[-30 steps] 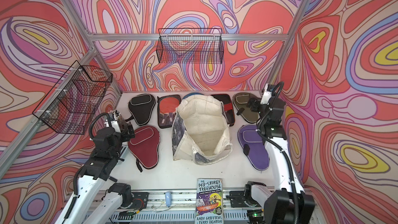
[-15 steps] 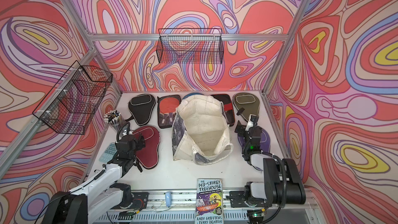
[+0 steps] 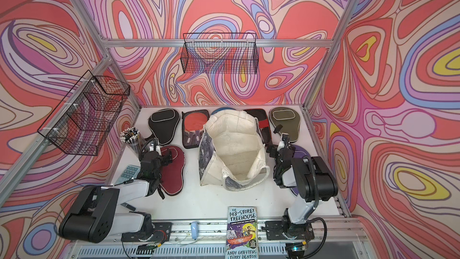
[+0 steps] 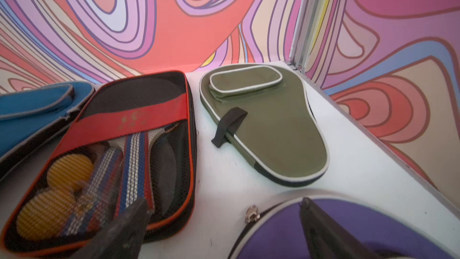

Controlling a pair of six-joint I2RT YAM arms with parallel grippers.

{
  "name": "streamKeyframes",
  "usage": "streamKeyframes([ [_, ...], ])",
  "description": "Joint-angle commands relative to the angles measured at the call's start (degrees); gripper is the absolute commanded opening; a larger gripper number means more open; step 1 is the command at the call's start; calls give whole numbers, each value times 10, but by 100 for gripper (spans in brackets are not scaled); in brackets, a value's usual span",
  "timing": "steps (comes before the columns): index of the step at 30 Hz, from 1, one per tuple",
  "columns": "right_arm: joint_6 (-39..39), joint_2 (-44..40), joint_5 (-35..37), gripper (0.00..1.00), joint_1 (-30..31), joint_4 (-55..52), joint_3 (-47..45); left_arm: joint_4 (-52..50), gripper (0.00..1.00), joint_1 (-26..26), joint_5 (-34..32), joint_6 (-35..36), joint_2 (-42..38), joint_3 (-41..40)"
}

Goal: Remove the ping pong set from the canvas bag
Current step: Reset both arms

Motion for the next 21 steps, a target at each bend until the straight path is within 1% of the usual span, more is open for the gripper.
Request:
streamKeyframes([
  [1, -4, 4, 15, 98, 5, 10, 9, 141, 100, 4, 13, 19, 59, -4],
  [2, -4, 3, 15, 98, 4, 11, 9, 97, 100, 10, 22, 1, 36, -2],
  [3, -4, 1, 15, 98, 4, 6, 9, 75, 100, 14, 29, -6, 27, 3],
  [6, -4, 2, 15, 98, 5, 7, 10, 122, 100, 16, 31, 15, 95, 25],
  [7, -4, 3, 16, 98, 5, 10, 9, 38, 100, 27, 50, -8, 71, 41],
  [8, -4, 2, 15, 98, 4, 7, 9, -7, 100, 42, 71, -25, 56, 54],
  [9, -4, 3, 17, 98, 4, 9, 9, 39, 100, 50, 83, -20, 73, 48],
  [10, -4, 3, 15, 98, 4, 8, 9, 52, 100, 51, 84, -18, 79, 45],
  [11, -4, 3, 15, 98, 4, 8, 9, 11, 100, 51, 85, -25, 65, 52],
  [12, -4, 3, 16, 98, 4, 8, 10, 0, 100, 52, 87, -27, 61, 56],
  [13, -4, 3, 16, 98, 4, 9, 10, 38, 100, 52, 85, -20, 73, 46],
  [14, -4, 3, 16, 98, 4, 7, 10, 49, 100, 52, 84, -19, 76, 44],
  [15, -4, 3, 16, 98, 5, 4, 12, 16, 100, 52, 85, -25, 65, 51],
  [16, -4, 3, 16, 98, 5, 4, 11, 8, 100, 52, 86, -26, 62, 53],
  [18, -4, 3, 16, 98, 5, 5, 11, 48, 100, 52, 85, -19, 75, 44],
  [20, -6, 5, 19, 98, 6, 0, 14, 16, 100, 52, 85, -25, 65, 51],
  [21, -9, 7, 21, 98, 9, -6, 19, 24, 100, 52, 85, -24, 66, 49],
])
